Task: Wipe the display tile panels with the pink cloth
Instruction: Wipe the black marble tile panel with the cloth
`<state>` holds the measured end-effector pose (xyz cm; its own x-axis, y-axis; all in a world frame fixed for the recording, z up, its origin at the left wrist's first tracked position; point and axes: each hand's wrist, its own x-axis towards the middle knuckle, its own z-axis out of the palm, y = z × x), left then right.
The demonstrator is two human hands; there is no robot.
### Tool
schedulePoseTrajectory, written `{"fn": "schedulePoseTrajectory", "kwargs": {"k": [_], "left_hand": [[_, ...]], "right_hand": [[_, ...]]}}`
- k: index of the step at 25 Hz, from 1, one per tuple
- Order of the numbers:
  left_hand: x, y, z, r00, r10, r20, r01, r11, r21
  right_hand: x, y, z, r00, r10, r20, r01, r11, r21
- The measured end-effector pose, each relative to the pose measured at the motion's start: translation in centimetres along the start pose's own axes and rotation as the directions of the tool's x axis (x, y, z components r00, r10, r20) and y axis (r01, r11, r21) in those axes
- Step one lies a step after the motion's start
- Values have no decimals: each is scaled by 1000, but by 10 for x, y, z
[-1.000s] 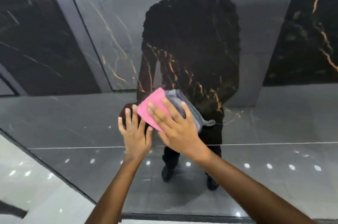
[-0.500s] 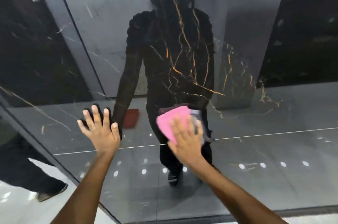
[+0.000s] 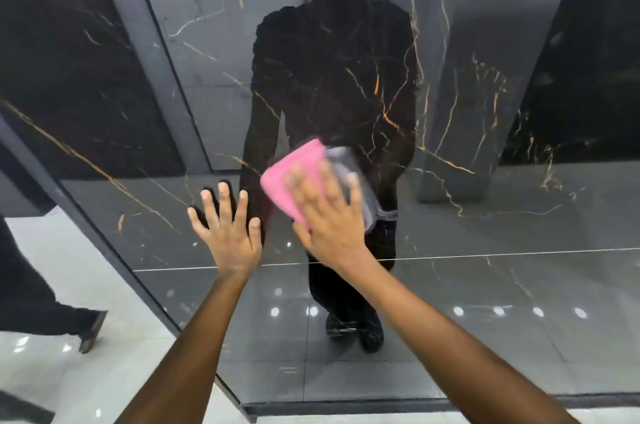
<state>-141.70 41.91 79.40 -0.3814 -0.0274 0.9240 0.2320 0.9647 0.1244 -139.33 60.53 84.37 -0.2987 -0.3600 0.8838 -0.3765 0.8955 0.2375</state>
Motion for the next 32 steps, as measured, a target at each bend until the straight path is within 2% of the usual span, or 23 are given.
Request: {"fn": "schedulePoseTrajectory", "kwargs": {"k": [1, 2, 3, 6, 8, 9, 10, 11, 12, 14, 15, 16, 19, 21, 22, 23, 24, 26, 27, 29, 30, 31, 32], "left_hand": [[-2, 1, -4, 999, 19, 29, -18, 1000, -9], [-2, 0, -10, 998, 35, 59, -34, 999, -18], [-1, -5, -15, 997, 33, 71, -31, 999, -18], [9, -44, -38, 985, -174, 15, 174, 984, 37], [9, -83, -50, 966, -258, 25, 253, 960, 121], [5, -100, -52, 972, -231, 51, 220, 961, 166], [1, -115, -49, 983, -163, 82, 144, 969, 201], [-1, -128, -46, 990, -86, 108, 61, 974, 220], [-1, -136, -42, 993, -24, 115, -2, 974, 226], [5, -139, -37, 996, 45, 73, -61, 972, 226], [6, -138, -36, 997, 67, 48, -76, 972, 221], [4, -139, -36, 996, 88, 24, -92, 974, 209], [-2, -149, -32, 991, 130, -33, -123, 979, 163], [-2, -148, -28, 984, 177, -34, -171, 976, 135], [0, -147, -28, 983, 181, -27, -176, 976, 131], [2, -146, -28, 981, 192, -11, -189, 974, 122], [3, -148, -31, 978, 206, 33, -208, 974, 87], [-5, -157, -43, 951, 280, 134, -286, 958, 28], [-6, -178, -58, 929, 341, 145, -347, 938, 13], [-1, -190, -63, 929, 321, 182, -329, 944, 12], [2, -203, -68, 939, 291, 181, -297, 955, 6], [5, -216, -73, 945, 268, 187, -274, 962, 5], [6, -226, -72, 942, 282, 182, -288, 958, 8]], "right_hand": [[-14, 5, 3, 976, -196, 90, 200, 979, -35], [-30, 20, 3, 952, -285, 115, 290, 957, -30], [-47, 39, -1, 958, -266, 109, 269, 963, -16], [-99, 84, -11, 991, 128, 30, -128, 992, -10], [-106, 58, -6, 888, 458, 33, -459, 886, 56], [-104, 28, 6, 826, 562, 41, -564, 824, 59], [-98, -8, 22, 825, 564, 38, -565, 823, 56], [-90, -47, 38, 896, 442, 47, -444, 893, 72], [-76, -80, 46, 971, 226, 79, -232, 970, 72], [-48, -95, 52, 977, -168, 129, 155, 982, 105], [-46, -86, 52, 967, -225, 123, 209, 969, 133], [-49, -71, 47, 977, -182, 110, 165, 975, 148], [-67, -23, 24, 975, 220, 10, -220, 966, 137], [-51, -33, 26, 873, 485, -48, -471, 865, 173], [-31, -58, 33, 827, 557, -76, -537, 823, 185], [-10, -89, 44, 824, 558, -97, -535, 823, 190], [8, -121, 55, 876, 473, -98, -455, 876, 163], [20, -166, 72, 989, 143, -42, -142, 989, 33], [21, -181, 74, 1000, -16, 6, 16, 999, -40], [4, -144, 73, 978, -202, 56, 205, 977, -58], [-1, -130, 66, 978, -201, 61, 205, 977, -65], [-3, -121, 57, 995, -96, 38, 99, 993, -67], [-4, -113, 50, 996, 92, -2, -92, 995, -50]]}}
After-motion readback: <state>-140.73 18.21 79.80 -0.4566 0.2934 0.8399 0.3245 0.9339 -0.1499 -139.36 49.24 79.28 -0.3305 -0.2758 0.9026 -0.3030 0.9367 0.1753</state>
